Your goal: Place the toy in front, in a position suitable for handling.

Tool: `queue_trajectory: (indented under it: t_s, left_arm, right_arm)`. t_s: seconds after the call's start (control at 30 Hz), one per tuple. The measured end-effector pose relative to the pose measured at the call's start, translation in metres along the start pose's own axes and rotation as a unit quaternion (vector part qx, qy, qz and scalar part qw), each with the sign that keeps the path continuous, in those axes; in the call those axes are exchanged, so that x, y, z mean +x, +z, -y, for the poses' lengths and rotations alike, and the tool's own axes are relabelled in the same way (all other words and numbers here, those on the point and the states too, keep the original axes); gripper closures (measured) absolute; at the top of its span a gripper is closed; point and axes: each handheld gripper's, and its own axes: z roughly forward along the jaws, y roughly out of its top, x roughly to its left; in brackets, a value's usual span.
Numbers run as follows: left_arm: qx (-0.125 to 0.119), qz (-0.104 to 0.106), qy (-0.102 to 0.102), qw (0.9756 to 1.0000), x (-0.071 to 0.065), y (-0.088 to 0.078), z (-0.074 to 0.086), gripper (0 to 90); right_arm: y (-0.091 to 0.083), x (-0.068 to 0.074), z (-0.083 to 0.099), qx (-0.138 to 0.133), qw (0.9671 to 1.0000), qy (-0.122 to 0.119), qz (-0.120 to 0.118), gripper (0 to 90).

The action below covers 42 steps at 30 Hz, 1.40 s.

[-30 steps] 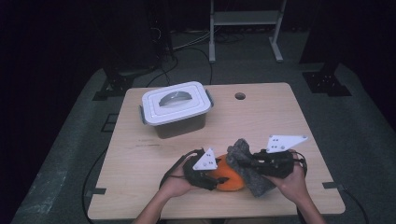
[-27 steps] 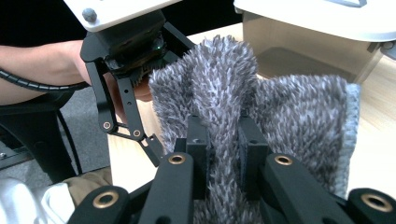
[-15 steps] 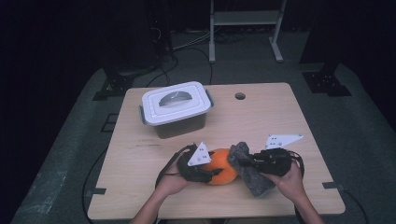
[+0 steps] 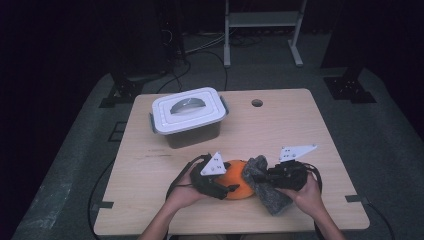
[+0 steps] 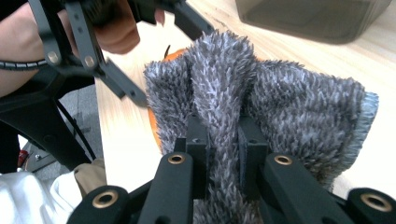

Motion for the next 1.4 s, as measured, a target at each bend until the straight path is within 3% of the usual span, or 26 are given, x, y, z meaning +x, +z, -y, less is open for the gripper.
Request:
queue_trajectory:
  t_s: [0.1,0.2,0.3,0.4,0.5,0.57,0.7,0.87,0.97,1.03,1.2,1.23,1.3,1.4]
  left_arm:
    - [0.006,0.010,0.000,0.9999,-0.001,0.003,0.002,31.2]
    - [0.014,0.019,0.009,0.9997,-0.004,0.005,0.004,31.7]
    - [0.012,0.055,0.009,0.9984,-0.005,0.004,0.003,34.5]
    - [0.013,0.067,0.005,0.9976,-0.005,0.002,-0.001,32.8]
    - [0.001,0.051,0.004,0.9987,-0.003,-0.002,-0.004,29.5]
    - [0.002,0.043,-0.002,0.9991,-0.001,-0.002,-0.003,29.4]
    - [0.019,0.058,-0.006,0.9981,-0.002,0.002,0.001,31.4]
    - [0.038,0.080,0.009,0.9960,-0.005,0.004,0.001,32.8]
    - [0.040,0.094,0.008,0.9948,-0.006,0.002,0.000,34.9]
    - [0.038,0.091,0.011,0.9951,-0.005,0.000,-0.003,35.1]
    - [0.023,0.078,0.001,0.9967,-0.002,-0.003,-0.005,30.6]
    - [0.018,0.067,-0.003,0.9976,0.000,-0.002,-0.004,28.4]
    - [0.015,0.063,-0.009,0.9979,0.001,0.000,-0.003,27.5]
    - [0.024,0.071,-0.017,0.9971,0.002,0.005,0.000,27.4]
  right_arm:
    - [-0.001,-0.002,0.001,0.006,1.0000,0.006,-0.005,77.8]
    - [-0.006,-0.001,-0.001,-0.006,1.0000,0.002,0.001,77.5]
    - [-0.013,-0.002,-0.004,-0.030,0.9994,0.005,0.017,77.5]
    - [-0.006,-0.003,-0.001,-0.013,0.9997,0.012,0.018,77.5]
    - [-0.002,-0.003,0.001,0.003,0.9999,0.014,-0.008,77.1]
    - [0.000,-0.001,0.002,0.012,0.9999,0.006,-0.011,77.1]
    - [-0.001,-0.002,0.003,0.017,0.9998,0.006,-0.008,77.1]
    - [-0.006,-0.005,0.003,0.004,0.9999,0.011,0.004,77.0]
    - [-0.006,-0.008,0.002,-0.002,0.9997,0.020,0.012,77.0]
    - [-0.006,-0.009,0.003,0.000,0.9996,0.026,0.010,77.0]
    - [-0.004,-0.007,0.005,0.012,0.9995,0.020,-0.020,76.9]
    - [-0.002,-0.003,0.007,0.021,0.9990,0.008,-0.039,77.0]
    - [-0.002,0.000,0.007,0.028,0.9984,-0.004,-0.049,76.9]
    - [-0.002,0.001,0.008,0.033,0.9978,-0.009,-0.057,76.9]
